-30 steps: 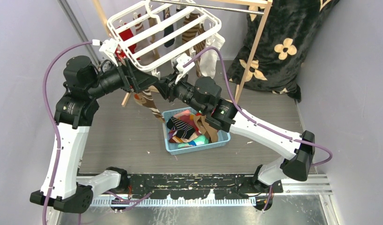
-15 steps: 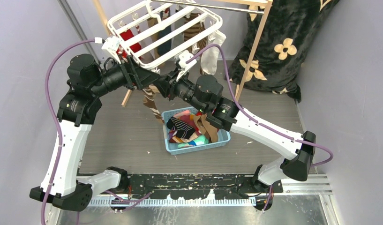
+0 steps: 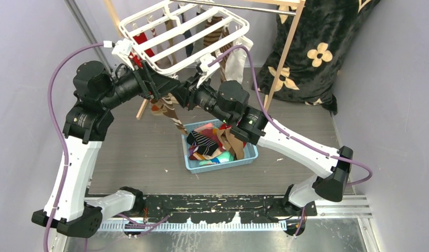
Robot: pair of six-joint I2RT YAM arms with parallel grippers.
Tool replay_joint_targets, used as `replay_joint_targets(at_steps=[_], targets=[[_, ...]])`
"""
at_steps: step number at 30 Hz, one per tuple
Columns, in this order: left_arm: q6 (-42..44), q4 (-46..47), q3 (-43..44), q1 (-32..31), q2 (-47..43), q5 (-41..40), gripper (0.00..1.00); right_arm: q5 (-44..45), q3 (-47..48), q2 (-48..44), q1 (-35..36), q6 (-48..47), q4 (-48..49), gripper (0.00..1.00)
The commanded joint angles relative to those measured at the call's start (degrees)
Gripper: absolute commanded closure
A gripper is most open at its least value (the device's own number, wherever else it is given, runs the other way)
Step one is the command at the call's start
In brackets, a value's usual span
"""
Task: Clip the socks to the hanger
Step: Open the clamp at the hanger.
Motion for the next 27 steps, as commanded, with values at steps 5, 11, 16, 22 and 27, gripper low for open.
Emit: replay_joint_targets(at_steps=[5,11,16,22,27], targets=[[-4.5,8.9,-0.7,-0.5,-3.4,1.1,0.23,-2.5,2.3,0.4,1.1,1.4,-0.4,0.99],[-3.1,9.7,-3.1,-0.6,-4.9,-2.9,0.33,-3.8,2.7,0.5,1.1,2.4,-0.2,0.99],[-1.7,10.3,-3.2,-0.5,-4.0,-6.5,0.41,-4.9,2.8,0.6,1.1,3.7,-0.2,0.99],[-2.9,12.3,-4.2,-0.6,-3.4,-5.3,0.42,-4.9,3.9,0.9,1.1,4.7,-1.7,0.99],[-3.4,13.1,-5.0,-1.0,-3.6,-3.2,0.4,-4.9,6.0,2.1,1.2,5.4,-4.4,0.99]])
